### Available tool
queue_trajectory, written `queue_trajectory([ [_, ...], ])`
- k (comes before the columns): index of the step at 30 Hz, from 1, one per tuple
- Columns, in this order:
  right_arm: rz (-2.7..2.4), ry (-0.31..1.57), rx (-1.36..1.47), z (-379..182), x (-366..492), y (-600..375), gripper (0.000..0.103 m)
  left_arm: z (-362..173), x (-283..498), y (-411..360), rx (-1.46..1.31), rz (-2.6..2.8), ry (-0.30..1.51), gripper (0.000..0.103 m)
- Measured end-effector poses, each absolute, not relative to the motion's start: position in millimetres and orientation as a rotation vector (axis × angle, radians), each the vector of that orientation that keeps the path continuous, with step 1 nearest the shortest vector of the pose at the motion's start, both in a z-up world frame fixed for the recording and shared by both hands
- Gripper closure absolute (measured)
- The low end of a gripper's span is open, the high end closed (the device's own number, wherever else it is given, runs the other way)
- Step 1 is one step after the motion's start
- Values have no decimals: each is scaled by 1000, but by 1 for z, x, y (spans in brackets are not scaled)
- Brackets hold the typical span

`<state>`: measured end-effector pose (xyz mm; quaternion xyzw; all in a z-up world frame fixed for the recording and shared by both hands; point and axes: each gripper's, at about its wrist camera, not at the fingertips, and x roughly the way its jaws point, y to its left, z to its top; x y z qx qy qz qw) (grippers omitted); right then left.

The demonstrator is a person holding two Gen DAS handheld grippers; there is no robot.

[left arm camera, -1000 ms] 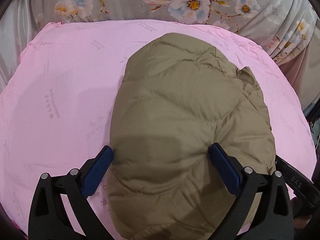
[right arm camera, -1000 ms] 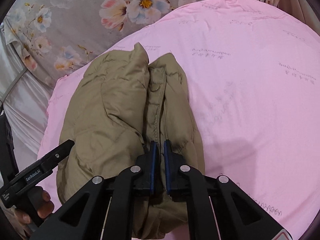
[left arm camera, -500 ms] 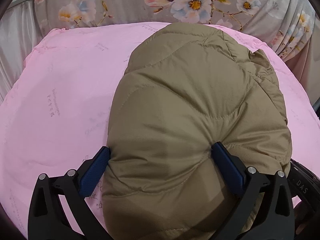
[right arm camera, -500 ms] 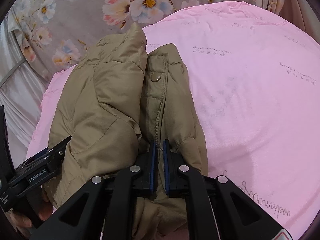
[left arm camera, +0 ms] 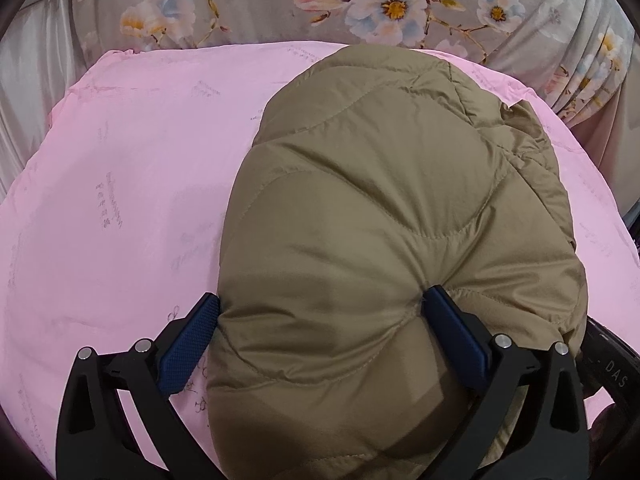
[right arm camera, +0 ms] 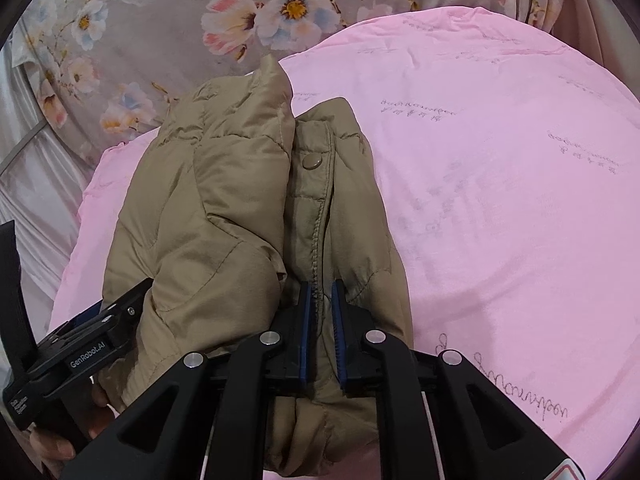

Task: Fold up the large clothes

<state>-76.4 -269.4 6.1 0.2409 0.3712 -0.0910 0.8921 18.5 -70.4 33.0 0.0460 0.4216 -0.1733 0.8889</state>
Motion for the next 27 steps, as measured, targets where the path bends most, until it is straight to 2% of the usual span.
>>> queue_trajectory([
  [2,-181,751,531,19,-82,-276,85,38,20,-65,71,-376,899,5],
  [5,-190,718,546,30,-90,-288,68,47,22,-54,28,-412,925,5],
  [7,-197,714,559,32,-90,-296,61,55,24,-43,1,-433,934,5],
  [9,-230,734,566,30,-88,-304,44,59,29,-33,-26,-450,951,5],
  [15,-123,858,726,-5,-75,-321,36,40,52,-10,-169,-544,1106,5],
  [19,-73,857,820,-19,-75,-325,34,18,61,-6,-336,-637,1213,5],
  [27,44,831,935,-33,-66,-324,33,5,68,-25,-391,-710,1239,5],
])
